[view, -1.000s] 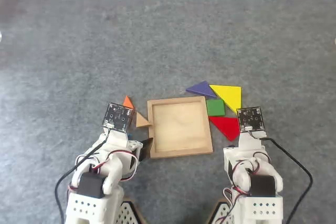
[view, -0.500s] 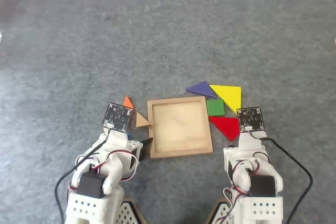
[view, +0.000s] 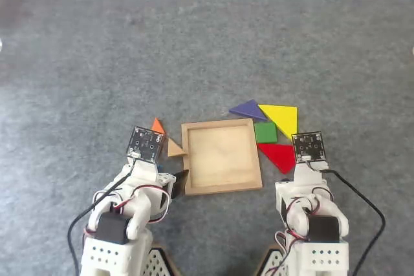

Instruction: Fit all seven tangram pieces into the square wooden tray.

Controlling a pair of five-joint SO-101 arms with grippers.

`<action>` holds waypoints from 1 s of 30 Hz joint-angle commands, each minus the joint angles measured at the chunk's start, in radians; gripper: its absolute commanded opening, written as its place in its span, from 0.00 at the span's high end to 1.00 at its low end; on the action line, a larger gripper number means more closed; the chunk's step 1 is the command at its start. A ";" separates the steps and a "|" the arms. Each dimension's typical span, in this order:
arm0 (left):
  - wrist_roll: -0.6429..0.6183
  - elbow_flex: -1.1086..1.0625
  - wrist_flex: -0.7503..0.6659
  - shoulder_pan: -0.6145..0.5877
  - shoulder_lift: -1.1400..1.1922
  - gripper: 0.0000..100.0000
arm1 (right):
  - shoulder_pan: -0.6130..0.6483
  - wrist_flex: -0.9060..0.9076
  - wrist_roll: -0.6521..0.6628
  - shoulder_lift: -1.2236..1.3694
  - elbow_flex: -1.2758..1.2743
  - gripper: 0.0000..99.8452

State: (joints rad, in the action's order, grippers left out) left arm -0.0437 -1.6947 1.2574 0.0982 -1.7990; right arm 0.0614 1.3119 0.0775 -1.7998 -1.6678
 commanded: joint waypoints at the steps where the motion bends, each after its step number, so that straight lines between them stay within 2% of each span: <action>1: 0.006 0.010 -0.003 0.002 -0.018 0.73 | -0.001 -0.004 0.006 -0.015 -0.015 0.91; 6: 0.009 0.010 -0.020 0.002 -0.018 0.73 | 0.050 -0.007 0.021 -0.015 -0.014 0.91; 9: 0.029 0.010 -0.061 -0.026 -0.018 0.73 | 0.030 -0.091 0.172 -0.015 -0.008 0.91; 13: 0.278 0.010 -0.126 -0.104 -0.018 0.73 | -0.038 -0.199 0.400 -0.013 0.012 0.91; 16: 0.396 0.010 -0.160 -0.169 -0.018 0.73 | -0.116 -0.165 0.419 -0.012 0.087 0.91; 19: 0.408 0.036 -0.160 -0.226 -0.018 0.73 | -0.133 -0.053 0.466 -0.012 0.207 0.91; 21: 0.408 0.077 -0.157 -0.249 -0.018 0.73 | -0.130 -0.047 0.514 -0.010 0.236 0.91; 26: 0.407 0.220 -0.064 -0.219 -0.017 0.73 | -0.131 -0.035 0.582 0.010 0.282 0.91; 30: 0.407 0.371 0.000 -0.219 -0.011 0.73 | -0.130 -0.036 0.591 0.170 0.394 0.91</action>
State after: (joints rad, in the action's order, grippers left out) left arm 0.3521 -1.4845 1.2037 -0.1258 -1.7990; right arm -0.0583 1.2720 0.6513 -1.7430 -1.3978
